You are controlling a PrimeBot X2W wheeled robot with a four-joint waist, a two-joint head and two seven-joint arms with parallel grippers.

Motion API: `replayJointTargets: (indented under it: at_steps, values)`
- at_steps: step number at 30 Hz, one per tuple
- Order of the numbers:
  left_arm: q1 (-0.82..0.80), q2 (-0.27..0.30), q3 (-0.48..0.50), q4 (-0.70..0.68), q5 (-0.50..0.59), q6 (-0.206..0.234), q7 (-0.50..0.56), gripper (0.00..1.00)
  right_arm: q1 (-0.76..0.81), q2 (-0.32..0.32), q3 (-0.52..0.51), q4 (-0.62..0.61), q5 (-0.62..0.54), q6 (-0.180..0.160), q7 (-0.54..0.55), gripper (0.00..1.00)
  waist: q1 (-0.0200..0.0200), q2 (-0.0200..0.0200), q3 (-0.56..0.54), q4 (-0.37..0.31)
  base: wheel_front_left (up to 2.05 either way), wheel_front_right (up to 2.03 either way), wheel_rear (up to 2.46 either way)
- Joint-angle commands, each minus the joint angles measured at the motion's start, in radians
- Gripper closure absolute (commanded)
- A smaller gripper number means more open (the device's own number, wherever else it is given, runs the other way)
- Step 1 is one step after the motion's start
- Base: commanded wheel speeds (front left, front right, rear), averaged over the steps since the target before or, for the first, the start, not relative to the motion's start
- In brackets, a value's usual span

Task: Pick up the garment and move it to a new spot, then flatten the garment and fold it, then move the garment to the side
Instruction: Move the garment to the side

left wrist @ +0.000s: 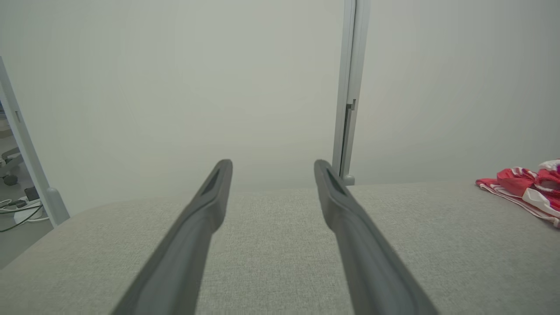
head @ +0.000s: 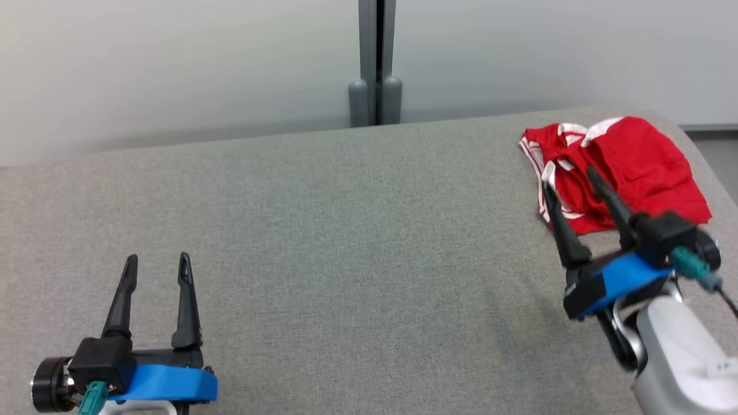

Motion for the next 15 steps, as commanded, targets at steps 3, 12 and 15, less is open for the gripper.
replayJointTargets:
  at_steps: [3, 12, 15]
  values:
    - [0.016, -0.008, -0.001, 0.023, -0.003, -0.006, -0.004, 0.00, 0.094, 0.014, -0.019, -0.026, -0.001, 0.000, -0.003, 0.00, 0.0003, 0.0004, -0.028, 0.010, 0.00, 0.00, 0.00]
    - [0.032, -0.018, 0.009, 0.081, -0.003, -0.015, -0.005, 0.00, 0.237, 0.042, -0.086, -0.081, -0.014, 0.000, -0.003, 0.00, 0.0003, 0.0004, -0.079, 0.030, 0.00, 0.00, 0.00]
    - [0.035, -0.020, 0.011, 0.090, -0.001, -0.016, -0.005, 0.00, 0.260, 0.053, -0.107, -0.094, -0.019, 0.000, -0.003, 0.00, 0.0003, 0.0004, -0.089, 0.034, 0.00, 0.00, 0.00]
